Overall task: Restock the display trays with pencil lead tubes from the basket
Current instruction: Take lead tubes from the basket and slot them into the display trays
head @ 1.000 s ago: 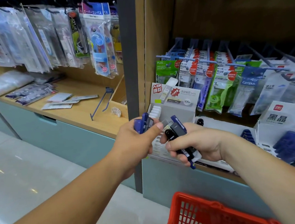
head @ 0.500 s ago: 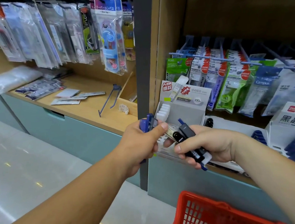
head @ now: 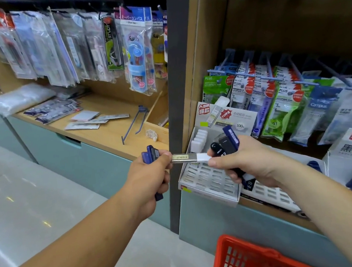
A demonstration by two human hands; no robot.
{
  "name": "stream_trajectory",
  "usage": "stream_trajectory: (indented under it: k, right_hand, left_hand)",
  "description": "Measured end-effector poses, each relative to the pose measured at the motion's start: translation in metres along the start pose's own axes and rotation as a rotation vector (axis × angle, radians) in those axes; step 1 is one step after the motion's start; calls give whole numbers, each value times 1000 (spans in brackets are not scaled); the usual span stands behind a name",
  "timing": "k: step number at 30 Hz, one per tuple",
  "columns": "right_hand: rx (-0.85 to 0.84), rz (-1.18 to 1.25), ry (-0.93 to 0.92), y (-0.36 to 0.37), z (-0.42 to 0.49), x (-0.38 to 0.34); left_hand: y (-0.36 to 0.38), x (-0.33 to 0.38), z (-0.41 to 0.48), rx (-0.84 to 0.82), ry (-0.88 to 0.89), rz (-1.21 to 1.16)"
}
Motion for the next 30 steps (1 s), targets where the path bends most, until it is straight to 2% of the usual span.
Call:
stream_trajectory:
  k: [4,7,10,15,17,24,30]
  right_hand:
    - [120,-124,-113,-3,-3,-22]
    - [242,-58,-158,-12,-4,-23]
    - [327,-10,-141,-17,-5,-21]
    - [458,-335,-106,-22,-1,-33]
    - [470,-412,-115,-19,2,-35]
    - [469,-370,-158,-18,14,-27]
    - [469,-466,-189,-16,16,-32]
  left_hand:
    - [8,-15,3,-22,-120,-169]
    - [19,-25,1,-73,-192,-176]
    - [24,-28,-3,-85,-182,-54]
    - [14,-35,-4,-57,-200,258]
    - [17,-42,-3,-104,-241,264]
    - [21,-44,-1,-173,-255,6]
    - [25,-38,-11,-264,-257,7]
Point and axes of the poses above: each hand's wrist, its own z-axis towards the middle knuckle, its own y-axis out of the palm, x = y × z, the point moved 10 cm from there along z, towards the middle knuckle, and after that the axes turned 13 degrees about -x, right-handed, at the moved point
